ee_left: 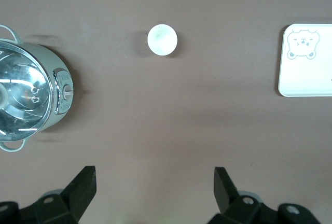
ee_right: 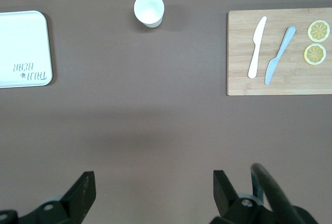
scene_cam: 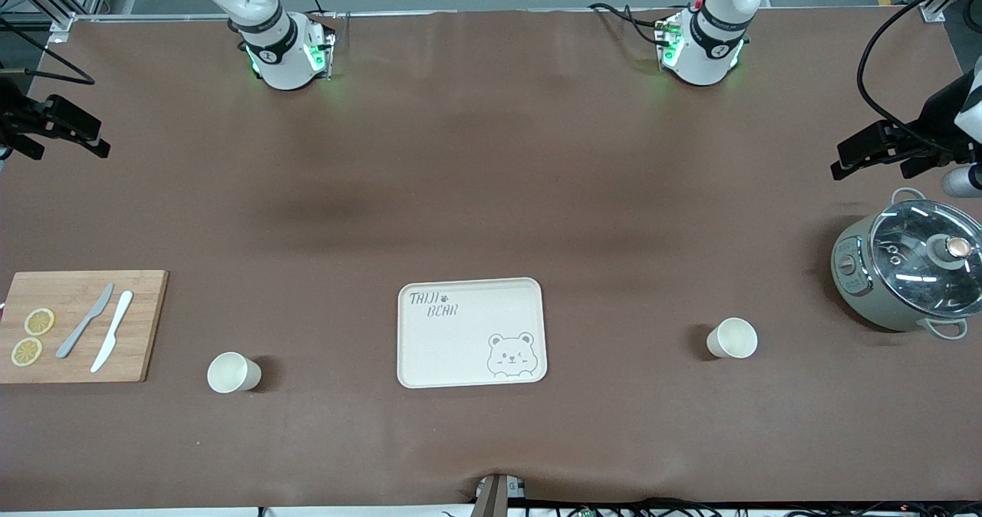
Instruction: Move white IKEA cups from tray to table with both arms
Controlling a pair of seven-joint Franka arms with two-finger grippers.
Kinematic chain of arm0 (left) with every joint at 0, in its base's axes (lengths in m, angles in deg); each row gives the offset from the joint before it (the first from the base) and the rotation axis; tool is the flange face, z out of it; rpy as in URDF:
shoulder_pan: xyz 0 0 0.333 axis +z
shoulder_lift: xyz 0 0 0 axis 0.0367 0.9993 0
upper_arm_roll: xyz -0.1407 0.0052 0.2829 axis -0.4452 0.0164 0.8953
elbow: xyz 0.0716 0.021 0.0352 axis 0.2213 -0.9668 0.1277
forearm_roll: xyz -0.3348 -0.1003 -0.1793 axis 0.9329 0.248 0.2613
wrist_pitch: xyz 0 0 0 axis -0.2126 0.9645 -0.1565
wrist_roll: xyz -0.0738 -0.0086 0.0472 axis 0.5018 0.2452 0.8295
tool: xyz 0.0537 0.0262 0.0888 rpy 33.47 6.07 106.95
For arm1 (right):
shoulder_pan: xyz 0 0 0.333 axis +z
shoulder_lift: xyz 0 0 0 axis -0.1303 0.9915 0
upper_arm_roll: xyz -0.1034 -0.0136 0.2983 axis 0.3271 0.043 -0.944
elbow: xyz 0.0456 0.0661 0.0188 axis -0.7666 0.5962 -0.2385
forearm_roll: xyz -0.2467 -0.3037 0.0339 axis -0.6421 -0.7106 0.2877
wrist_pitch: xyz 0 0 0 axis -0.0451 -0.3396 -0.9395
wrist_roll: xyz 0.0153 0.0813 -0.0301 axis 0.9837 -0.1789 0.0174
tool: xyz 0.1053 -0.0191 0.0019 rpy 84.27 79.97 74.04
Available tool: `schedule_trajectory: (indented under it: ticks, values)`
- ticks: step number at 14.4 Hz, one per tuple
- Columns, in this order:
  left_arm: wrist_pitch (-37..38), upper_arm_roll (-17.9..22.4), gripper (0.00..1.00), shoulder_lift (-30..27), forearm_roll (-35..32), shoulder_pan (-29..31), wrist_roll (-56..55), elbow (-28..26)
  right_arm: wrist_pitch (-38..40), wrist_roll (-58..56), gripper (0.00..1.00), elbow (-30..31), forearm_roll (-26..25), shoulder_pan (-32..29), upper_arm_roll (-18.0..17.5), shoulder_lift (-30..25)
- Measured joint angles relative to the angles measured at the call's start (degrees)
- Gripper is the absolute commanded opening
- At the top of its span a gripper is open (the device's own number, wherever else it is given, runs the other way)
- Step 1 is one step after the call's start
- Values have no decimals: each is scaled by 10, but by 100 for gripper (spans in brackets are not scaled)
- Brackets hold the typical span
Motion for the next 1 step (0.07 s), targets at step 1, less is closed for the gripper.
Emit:
schedule_trajectory:
  ticks: [1]
  values:
    - [0,0,100,0,0,0,0,0,0,0,100,0,0,0,0,0]
